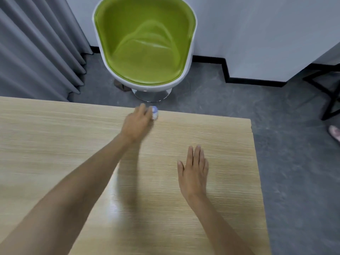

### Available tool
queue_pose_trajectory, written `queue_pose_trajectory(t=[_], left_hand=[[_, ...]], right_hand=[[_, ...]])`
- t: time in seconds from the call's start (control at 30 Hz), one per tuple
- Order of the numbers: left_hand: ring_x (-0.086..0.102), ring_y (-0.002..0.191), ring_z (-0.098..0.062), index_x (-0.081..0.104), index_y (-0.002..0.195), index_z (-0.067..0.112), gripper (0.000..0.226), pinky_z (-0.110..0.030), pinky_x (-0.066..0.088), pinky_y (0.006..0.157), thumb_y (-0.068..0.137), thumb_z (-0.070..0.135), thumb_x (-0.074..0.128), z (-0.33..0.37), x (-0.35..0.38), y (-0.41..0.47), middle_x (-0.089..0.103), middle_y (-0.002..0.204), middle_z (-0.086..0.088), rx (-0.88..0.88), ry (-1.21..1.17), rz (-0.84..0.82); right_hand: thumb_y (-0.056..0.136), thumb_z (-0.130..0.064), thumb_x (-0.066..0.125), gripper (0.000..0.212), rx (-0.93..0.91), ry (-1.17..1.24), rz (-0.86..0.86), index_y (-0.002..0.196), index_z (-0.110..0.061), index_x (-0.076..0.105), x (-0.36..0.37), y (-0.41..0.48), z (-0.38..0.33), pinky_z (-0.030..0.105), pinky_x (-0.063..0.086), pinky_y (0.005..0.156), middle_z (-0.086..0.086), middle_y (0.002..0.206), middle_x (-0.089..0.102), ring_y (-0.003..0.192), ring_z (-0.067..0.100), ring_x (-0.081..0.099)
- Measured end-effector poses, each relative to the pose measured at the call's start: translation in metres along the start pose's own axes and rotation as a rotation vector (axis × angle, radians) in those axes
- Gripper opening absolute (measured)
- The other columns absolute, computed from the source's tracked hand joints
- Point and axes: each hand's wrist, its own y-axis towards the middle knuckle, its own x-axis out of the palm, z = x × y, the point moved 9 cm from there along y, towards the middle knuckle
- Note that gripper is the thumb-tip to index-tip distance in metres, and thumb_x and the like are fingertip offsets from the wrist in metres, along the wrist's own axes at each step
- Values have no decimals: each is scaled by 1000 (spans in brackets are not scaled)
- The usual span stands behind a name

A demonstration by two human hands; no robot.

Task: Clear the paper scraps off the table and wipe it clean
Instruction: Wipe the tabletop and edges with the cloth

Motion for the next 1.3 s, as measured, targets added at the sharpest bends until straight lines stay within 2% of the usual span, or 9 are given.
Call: queue_pose_trajectory(t=[0.17, 0.33, 0.43, 0.53, 0.67, 0.9, 1.13, 1.23, 1.3], left_hand=[[54, 103, -33, 49, 121, 5, 31, -45, 46, 83, 101, 23, 34, -22, -14, -7, 50, 94, 1, -740, -254, 116], [52, 107, -34, 40, 132, 6, 35, -40, 37, 71, 101, 20, 30, 164, 29, 32, 46, 124, -14, -5, -238, -197], [53, 105, -32, 47, 130, 7, 34, -44, 45, 76, 100, 20, 37, 172, 35, 31, 49, 123, -16, 342, -197, -310], [60, 74, -35, 64, 97, 3, 19, -38, 43, 47, 78, 5, 63, 98, 20, 56, 57, 92, -17, 61, -90, 2], [57, 80, -39, 60, 98, -2, 14, -38, 31, 56, 90, 6, 50, 108, 10, 51, 54, 100, -21, -318, -222, 57], [54, 105, -31, 46, 129, 9, 52, -37, 44, 70, 93, 32, 17, 273, 31, -25, 52, 124, -15, 550, -346, -248], [56, 85, -36, 54, 113, 11, 24, -38, 42, 63, 92, 18, 46, 19, 5, 7, 50, 103, -15, -263, -114, 13], [55, 91, -32, 48, 95, 15, 24, -35, 34, 72, 100, 35, 34, 74, 1, -19, 59, 94, -9, -354, -237, 5], [56, 94, -26, 52, 97, 25, 25, -35, 39, 78, 101, 39, 32, 153, 3, -44, 63, 98, -3, -119, -352, -84]], right_hand=[[91, -49, -5, 71, -40, 54, 27, 152, -11, -2, -1, -8, 10, 36, -6, 119, 6, 158, -13, 145, 18, -15], [94, -42, 13, 68, 139, 16, 112, 147, -2, 27, -12, -9, 47, 46, 20, 117, 17, 156, 19, 145, 30, 18], [95, -41, 16, 66, 194, 13, 122, 146, -1, 29, -14, -18, 69, 48, 28, 113, 19, 154, 23, 143, 31, 22], [95, -42, 14, 66, 198, 34, 118, 148, -2, 24, -12, -28, 80, 46, 24, 115, 17, 156, 17, 145, 29, 16], [95, -44, 12, 68, 225, 53, 110, 150, -4, 18, -6, -43, 97, 44, 17, 118, 16, 158, 10, 146, 28, 10], [95, -45, 14, 71, 314, 56, 126, 148, 1, 22, -5, -62, 112, 45, 19, 118, 18, 157, 13, 146, 28, 12], [101, -36, 26, 61, 249, 109, 89, 150, -3, 11, -1, -66, 92, 40, 5, 119, 13, 159, 1, 147, 24, 0], [101, -36, 28, 62, 241, 116, 81, 151, -5, 9, -1, -69, 95, 38, 1, 119, 11, 159, -1, 147, 22, -3], [101, -35, 27, 61, 233, 107, 72, 151, -5, 7, 0, -69, 96, 37, 0, 120, 10, 159, -2, 147, 21, -4]])
